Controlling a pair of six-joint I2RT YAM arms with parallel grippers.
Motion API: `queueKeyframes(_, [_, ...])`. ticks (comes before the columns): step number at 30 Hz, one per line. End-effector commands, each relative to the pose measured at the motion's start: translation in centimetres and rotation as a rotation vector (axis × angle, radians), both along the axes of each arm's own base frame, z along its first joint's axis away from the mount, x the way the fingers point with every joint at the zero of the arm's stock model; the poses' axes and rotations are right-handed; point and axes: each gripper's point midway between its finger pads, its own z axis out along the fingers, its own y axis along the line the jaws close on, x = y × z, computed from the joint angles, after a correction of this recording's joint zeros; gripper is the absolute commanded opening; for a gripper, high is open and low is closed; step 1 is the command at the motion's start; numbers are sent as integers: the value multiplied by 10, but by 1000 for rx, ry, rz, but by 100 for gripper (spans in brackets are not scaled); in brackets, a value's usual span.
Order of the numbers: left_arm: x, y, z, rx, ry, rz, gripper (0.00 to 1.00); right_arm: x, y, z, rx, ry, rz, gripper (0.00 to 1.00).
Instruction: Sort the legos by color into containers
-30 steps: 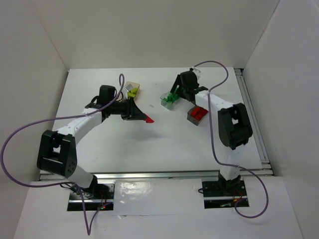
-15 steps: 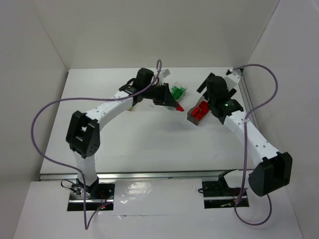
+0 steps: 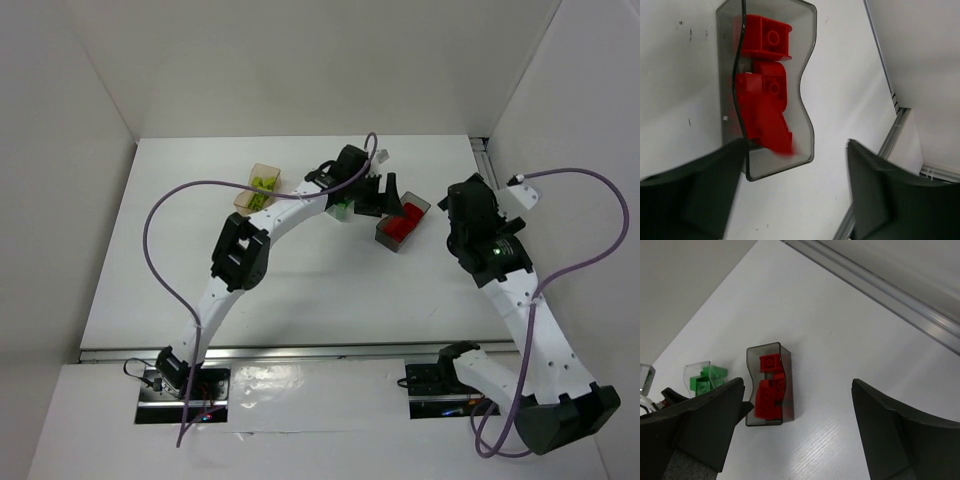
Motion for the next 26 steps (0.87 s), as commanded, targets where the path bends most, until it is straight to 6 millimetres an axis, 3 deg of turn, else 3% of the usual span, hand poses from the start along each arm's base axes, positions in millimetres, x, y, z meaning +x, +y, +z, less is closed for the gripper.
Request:
queueKeyframes(1, [8,-6,26,-56,-23,3,95,-15,-15,16,-24,-38,-56,95])
queueKeyframes(2, [7,-7,27,-60,-20,-5,100,-18,-16,19,-27,-45,-53,95])
queueKeyframes(4, [2,-6,32,-68,-15,-19,100,-18,-18,19,-32,-46,-61,96])
queueKeyframes(5, [-3,-4,48,-80,-23,-27,100,-17,-17,17,-35,-38,-60,96])
queueKeyframes(8, [-18,11,64,-56,-18,-23,100,-4,-9,10,-56,3,-8,100])
queueKeyframes(9, [-24,20,96,-70,-72,-17,100,0,-7,10,-52,8,0,100])
queueKeyframes(10, [-29,36,87,-22,-52,1,100,4,-3,11,-50,12,22,100])
queueKeyframes(11, [-24,52,91,16,-79,54,100,9,0,7,-71,47,50,100])
queueKeyframes(12, [-32,68,124,20,-151,81,100,14,3,8,-72,51,66,100])
queueKeyframes(14, [-25,115,111,153,-155,227,100,23,8,1,-67,93,91,100])
queueKeyframes(15, [-25,134,116,194,-189,265,100,26,9,0,-69,99,92,100])
queueKeyframes(16, [-39,154,130,212,-217,308,100,27,11,-6,-61,120,95,100])
queueKeyframes(19, [-38,217,139,311,-258,459,100,33,19,-12,-41,132,128,100])
queueKeyframes(20, [-41,240,162,299,-293,518,100,34,21,-15,-35,131,137,100])
queueKeyframes(21, [-43,257,166,337,-317,551,100,34,21,-15,-35,131,137,100])
queueKeyframes(23, [-47,282,175,358,-342,603,100,37,23,-20,-28,126,146,100])
queueKeyframes(24, [-52,292,194,337,-382,625,100,36,22,-24,-36,140,150,100])
queueKeyframes(26, [-57,304,197,346,-399,642,100,38,26,-25,-25,129,164,100])
